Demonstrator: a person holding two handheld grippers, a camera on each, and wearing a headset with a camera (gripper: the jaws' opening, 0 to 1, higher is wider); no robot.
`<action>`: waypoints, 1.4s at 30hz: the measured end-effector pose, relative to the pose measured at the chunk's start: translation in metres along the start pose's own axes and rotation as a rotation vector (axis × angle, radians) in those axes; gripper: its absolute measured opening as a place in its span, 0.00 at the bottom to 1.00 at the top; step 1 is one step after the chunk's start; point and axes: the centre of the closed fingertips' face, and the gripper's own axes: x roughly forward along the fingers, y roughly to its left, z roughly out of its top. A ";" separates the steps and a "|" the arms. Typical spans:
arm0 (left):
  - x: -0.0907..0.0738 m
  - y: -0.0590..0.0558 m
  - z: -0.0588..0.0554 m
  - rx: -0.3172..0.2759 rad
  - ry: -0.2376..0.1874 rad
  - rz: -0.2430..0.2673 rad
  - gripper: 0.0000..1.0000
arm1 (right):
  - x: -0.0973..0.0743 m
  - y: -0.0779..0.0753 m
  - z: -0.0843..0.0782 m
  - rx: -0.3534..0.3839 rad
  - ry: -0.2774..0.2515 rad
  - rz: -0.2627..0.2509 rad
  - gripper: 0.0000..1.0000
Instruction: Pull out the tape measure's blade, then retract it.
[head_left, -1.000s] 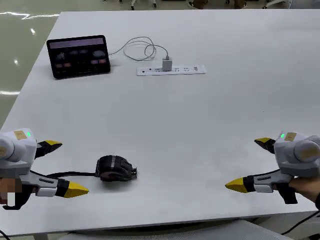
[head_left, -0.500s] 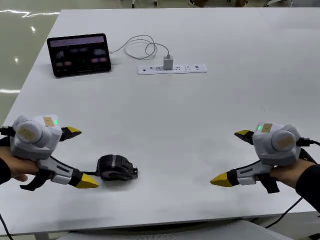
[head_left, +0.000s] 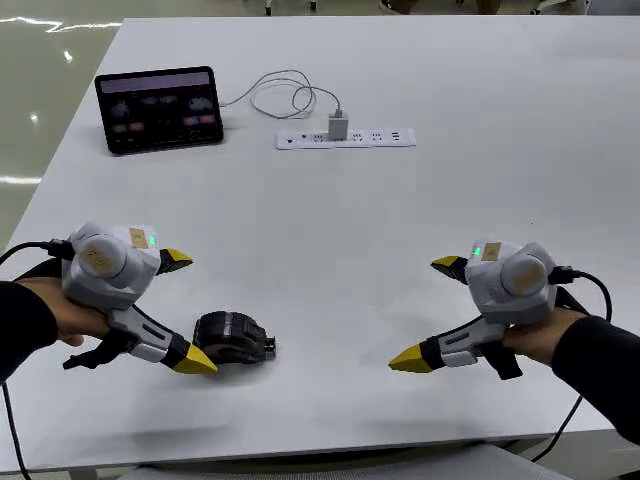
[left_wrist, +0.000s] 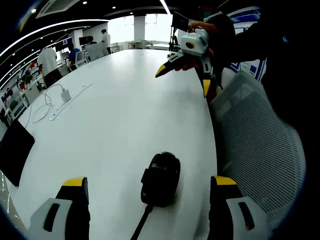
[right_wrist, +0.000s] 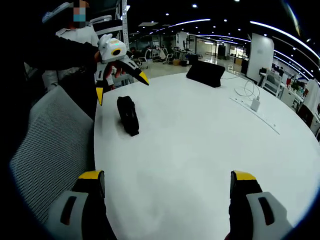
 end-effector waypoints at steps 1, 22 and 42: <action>0.002 0.000 0.001 0.009 0.003 0.000 0.97 | 0.002 0.002 0.002 -0.006 0.000 0.007 1.00; 0.034 -0.013 -0.022 0.122 0.167 -0.087 0.54 | 0.069 0.045 0.023 -0.129 0.014 0.135 1.00; 0.042 -0.014 -0.026 0.120 0.193 -0.114 0.33 | 0.130 0.078 0.047 -0.200 0.000 0.242 0.66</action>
